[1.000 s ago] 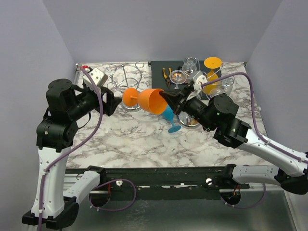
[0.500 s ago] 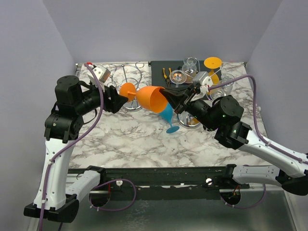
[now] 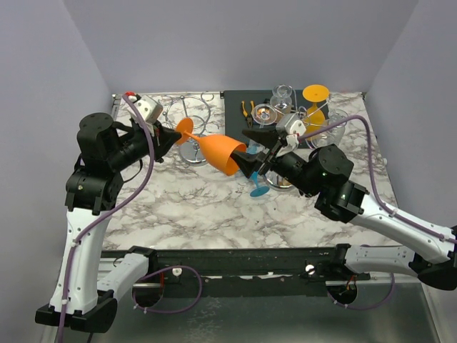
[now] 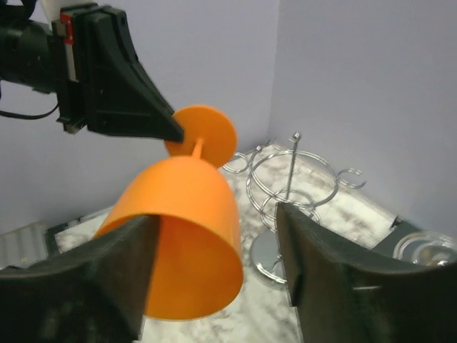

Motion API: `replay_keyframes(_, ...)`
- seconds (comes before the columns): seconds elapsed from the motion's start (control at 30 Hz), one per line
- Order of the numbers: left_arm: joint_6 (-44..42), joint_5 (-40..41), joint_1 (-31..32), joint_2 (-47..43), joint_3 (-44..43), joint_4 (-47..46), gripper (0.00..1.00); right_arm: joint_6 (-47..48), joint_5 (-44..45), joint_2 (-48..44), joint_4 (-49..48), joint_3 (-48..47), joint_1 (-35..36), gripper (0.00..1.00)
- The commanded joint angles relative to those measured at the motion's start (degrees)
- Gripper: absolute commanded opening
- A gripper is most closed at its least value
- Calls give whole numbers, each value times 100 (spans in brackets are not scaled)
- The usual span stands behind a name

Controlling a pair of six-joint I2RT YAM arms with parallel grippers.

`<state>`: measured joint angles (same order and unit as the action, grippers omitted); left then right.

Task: Place the wine glass upside down on the wine glass rack
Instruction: Turn the wine glass upside down at the wine rack.

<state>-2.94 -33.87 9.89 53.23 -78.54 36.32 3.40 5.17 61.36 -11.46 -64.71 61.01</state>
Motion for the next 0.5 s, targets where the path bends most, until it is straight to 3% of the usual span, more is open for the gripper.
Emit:
replay_keyframes(0.0, -1571, 321, 31, -49, -245, 172, 0, -1, 95, -191, 256, 80, 9, 80)
replay_keyframes(0.17, -4198, 864, 31, -265, -301, 454, 0, -93, 483, -693, 866, 466, 7, 96)
replay_keyframes(0.33, -6269, 1439, 31, -612, 96, 702, 0, -109, 691, -875, 1367, 516, 8, 97)
replay_keyframes(0.47, -7226, 1912, 31, -777, 592, 728, 0, -98, 494, -693, 1353, 364, 7, 97)
